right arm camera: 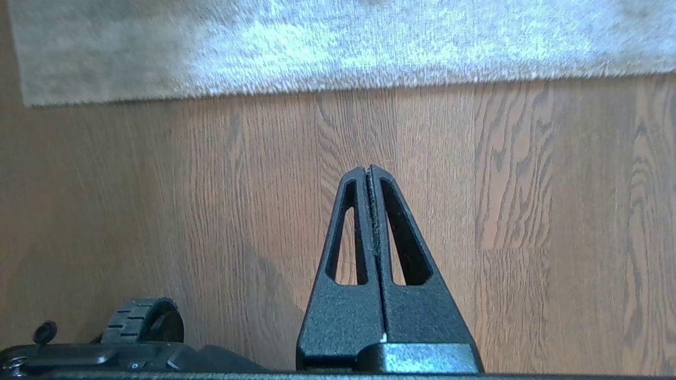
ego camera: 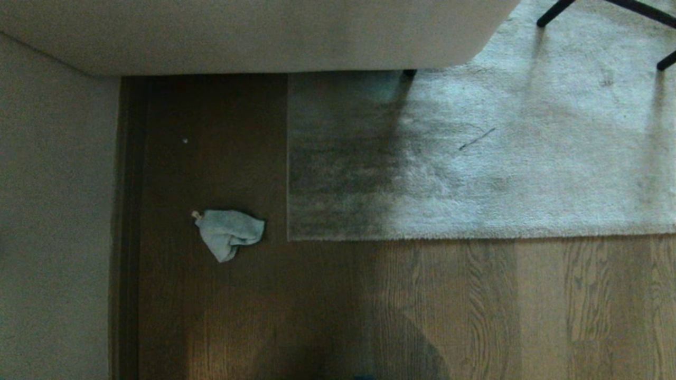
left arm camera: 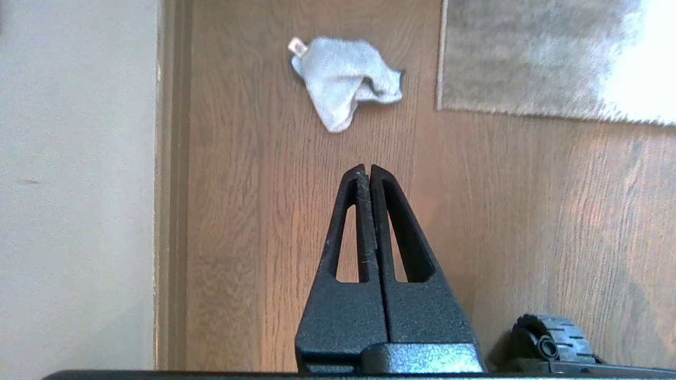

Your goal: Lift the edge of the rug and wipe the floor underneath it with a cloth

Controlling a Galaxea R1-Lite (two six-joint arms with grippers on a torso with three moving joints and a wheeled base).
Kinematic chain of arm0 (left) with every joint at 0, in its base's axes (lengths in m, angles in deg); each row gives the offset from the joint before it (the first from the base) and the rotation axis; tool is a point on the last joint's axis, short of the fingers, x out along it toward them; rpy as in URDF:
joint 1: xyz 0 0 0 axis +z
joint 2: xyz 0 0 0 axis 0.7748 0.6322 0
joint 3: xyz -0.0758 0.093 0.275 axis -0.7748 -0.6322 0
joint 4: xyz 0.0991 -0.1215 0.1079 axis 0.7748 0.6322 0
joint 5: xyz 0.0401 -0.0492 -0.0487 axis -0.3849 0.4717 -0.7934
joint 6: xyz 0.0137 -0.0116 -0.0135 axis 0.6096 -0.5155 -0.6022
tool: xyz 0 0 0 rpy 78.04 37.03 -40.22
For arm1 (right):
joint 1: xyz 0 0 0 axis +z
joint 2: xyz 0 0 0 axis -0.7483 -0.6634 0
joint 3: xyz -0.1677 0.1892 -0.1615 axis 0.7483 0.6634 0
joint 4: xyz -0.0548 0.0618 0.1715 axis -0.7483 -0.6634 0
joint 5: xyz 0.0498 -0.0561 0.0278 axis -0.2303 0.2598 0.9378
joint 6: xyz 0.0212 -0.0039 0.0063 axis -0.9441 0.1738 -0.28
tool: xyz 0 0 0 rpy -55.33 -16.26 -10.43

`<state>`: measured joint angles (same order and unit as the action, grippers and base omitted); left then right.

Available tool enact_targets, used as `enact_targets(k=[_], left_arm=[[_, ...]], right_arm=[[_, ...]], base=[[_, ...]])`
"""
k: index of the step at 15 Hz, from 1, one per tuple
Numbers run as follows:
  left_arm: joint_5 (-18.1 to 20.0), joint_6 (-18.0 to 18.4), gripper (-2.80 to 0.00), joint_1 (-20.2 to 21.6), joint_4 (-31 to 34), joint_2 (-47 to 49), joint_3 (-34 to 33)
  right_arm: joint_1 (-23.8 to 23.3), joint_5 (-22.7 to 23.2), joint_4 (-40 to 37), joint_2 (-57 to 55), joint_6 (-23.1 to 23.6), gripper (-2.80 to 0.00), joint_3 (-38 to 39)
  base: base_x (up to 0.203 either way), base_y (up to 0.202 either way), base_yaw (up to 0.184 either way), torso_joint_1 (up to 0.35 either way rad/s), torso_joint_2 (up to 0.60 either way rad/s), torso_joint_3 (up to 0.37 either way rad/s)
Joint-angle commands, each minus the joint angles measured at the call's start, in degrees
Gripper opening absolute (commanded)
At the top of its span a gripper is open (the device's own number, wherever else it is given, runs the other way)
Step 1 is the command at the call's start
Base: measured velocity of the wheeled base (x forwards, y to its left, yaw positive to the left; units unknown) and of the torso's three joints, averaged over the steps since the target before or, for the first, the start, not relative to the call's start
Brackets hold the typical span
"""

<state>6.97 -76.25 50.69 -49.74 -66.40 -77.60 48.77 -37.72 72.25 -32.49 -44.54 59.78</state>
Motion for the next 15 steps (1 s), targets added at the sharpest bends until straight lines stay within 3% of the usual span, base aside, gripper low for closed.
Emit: enact_targets(k=[1,15], left_arm=[[0.0,0.0,-2.80,0.0,-0.1,0.0,0.0],[0.0,0.0,-2.80,0.0,0.1,0.0,0.0]], right_arm=[[0.0,0.0,0.0,-0.1,0.0,-2.80,0.0],[0.0,0.0,0.0,-0.1,0.0,-2.80,0.0]], base=[[0.000,0.000,0.000,0.002,0.00,0.199],[0.000,0.000,0.000,0.002,0.00,0.201]])
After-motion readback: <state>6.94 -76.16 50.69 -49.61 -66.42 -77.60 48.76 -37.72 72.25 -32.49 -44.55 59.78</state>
